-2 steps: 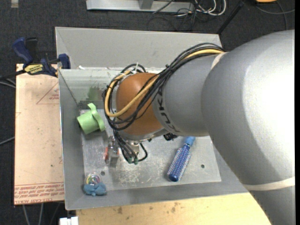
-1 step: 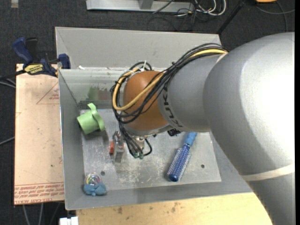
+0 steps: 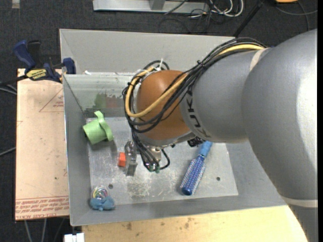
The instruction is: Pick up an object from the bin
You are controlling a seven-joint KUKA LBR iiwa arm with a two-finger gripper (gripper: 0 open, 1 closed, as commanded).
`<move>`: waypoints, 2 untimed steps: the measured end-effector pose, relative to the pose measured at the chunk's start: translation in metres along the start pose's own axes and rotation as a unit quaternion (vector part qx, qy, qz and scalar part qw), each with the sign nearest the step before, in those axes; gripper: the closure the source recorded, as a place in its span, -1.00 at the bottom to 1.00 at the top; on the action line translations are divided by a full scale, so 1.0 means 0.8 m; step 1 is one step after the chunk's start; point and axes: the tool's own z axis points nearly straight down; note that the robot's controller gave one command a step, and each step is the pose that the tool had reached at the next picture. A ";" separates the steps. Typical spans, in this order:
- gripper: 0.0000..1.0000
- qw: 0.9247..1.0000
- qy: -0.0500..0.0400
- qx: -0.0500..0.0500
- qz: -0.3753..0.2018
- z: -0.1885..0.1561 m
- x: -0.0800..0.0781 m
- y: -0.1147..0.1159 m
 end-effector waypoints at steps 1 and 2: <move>1.00 1.000 0.005 0.003 0.002 0.046 0.016 -0.038; -1.00 1.000 0.003 0.002 0.001 0.043 0.015 -0.036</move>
Offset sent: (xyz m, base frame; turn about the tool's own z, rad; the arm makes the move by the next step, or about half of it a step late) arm -0.0137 -0.0279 -0.0342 0.0006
